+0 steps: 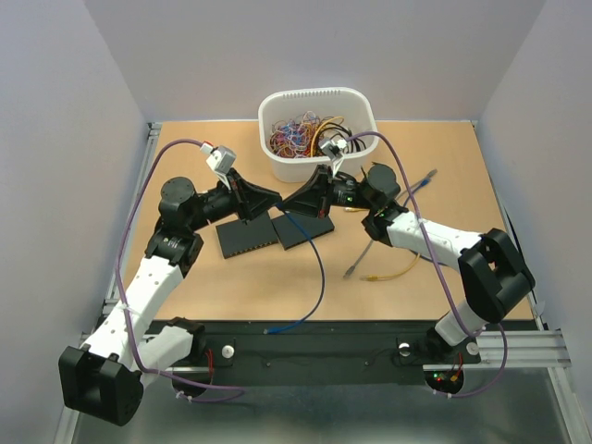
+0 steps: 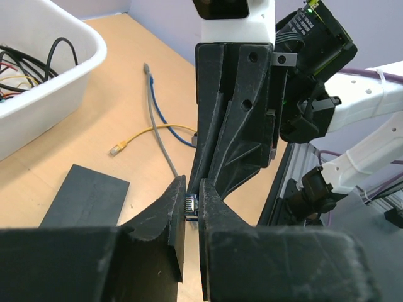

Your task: Insert the plug into the switch port

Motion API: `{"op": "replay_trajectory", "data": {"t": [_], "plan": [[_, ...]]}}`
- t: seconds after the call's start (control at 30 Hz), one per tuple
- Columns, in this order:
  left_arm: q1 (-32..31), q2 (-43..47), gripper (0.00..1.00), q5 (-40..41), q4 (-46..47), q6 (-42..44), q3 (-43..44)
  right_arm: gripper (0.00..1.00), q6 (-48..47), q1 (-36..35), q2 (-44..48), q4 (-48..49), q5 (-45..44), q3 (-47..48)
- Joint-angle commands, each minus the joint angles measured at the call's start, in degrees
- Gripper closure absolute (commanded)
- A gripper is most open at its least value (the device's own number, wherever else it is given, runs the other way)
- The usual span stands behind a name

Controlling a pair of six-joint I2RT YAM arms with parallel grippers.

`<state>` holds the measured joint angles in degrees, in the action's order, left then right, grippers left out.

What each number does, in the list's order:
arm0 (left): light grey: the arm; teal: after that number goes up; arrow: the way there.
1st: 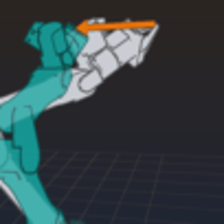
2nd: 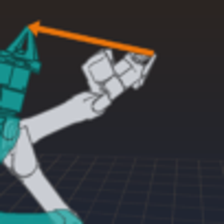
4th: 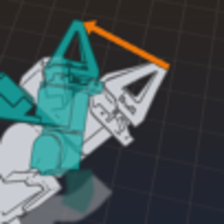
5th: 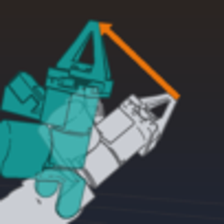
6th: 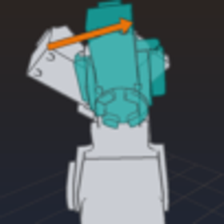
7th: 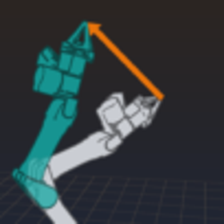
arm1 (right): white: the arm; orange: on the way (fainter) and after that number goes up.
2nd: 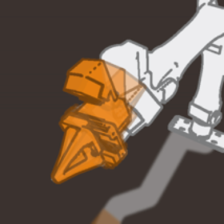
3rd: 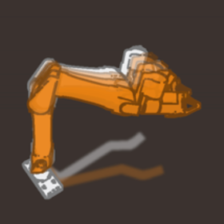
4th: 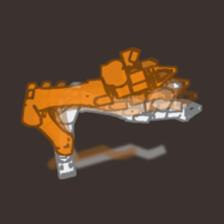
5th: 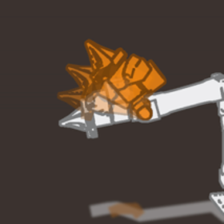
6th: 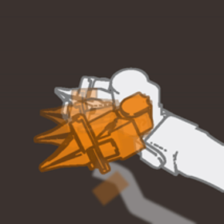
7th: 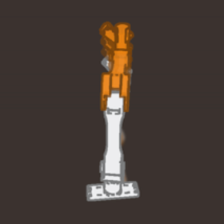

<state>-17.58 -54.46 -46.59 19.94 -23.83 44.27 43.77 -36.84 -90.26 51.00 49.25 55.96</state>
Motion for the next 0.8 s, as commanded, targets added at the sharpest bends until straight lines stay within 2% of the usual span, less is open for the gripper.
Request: {"op": "replay_trajectory", "data": {"t": [0.0,0.03,0.17,0.27,0.3,0.4,0.47,0.6,0.77], "plan": [[0.2,0.1,1.00,3.7,-1.3,2.2,3.5,0.84,0.3,-0.4,0.7,2.8,-0.5,1.3],[0.2,-0.5,1.00,4.6,-2.6,2.3,3.9,0.69,-0.1,-0.4,1.2,2.3,-0.6,1.3],[0.1,-2.5,1.00,8.3,-7.4,3.4,5.8,0.38,-2.1,-0.3,2.7,-1.6,-0.7,1.3],[0.2,-5.5,1.00,14.8,-11.7,4.6,8.3,0.36,-6.1,-0.4,4.2,-8.2,-2.8,1.2],[0.2,-6.3,1.00,16.8,-13.9,4.5,8.8,0.36,-9.8,-0.5,5.6,-14.1,-4.4,1.3],[0.3,-10.0,1.00,18.1,-16.2,2.9,10.0,0.39,-18.3,-1.8,7.6,-28.4,-19.7,3.5],[0.4,-11.2,1.00,18.5,-18.5,1.9,11.2,0.42,-22.8,-3.7,7.5,-36.5,-26.1,6.8],[0.4,-12.7,1.00,18.7,-19.9,1.5,12.6,0.44,-28.7,-9.5,5.7,-40.4,-37.5,9.9],[0.5,-11.7,1.00,18.9,-19.7,1.2,11.9,0.50,-29.7,-12.6,1.3,-40.7,-42.3,13.0]]}}
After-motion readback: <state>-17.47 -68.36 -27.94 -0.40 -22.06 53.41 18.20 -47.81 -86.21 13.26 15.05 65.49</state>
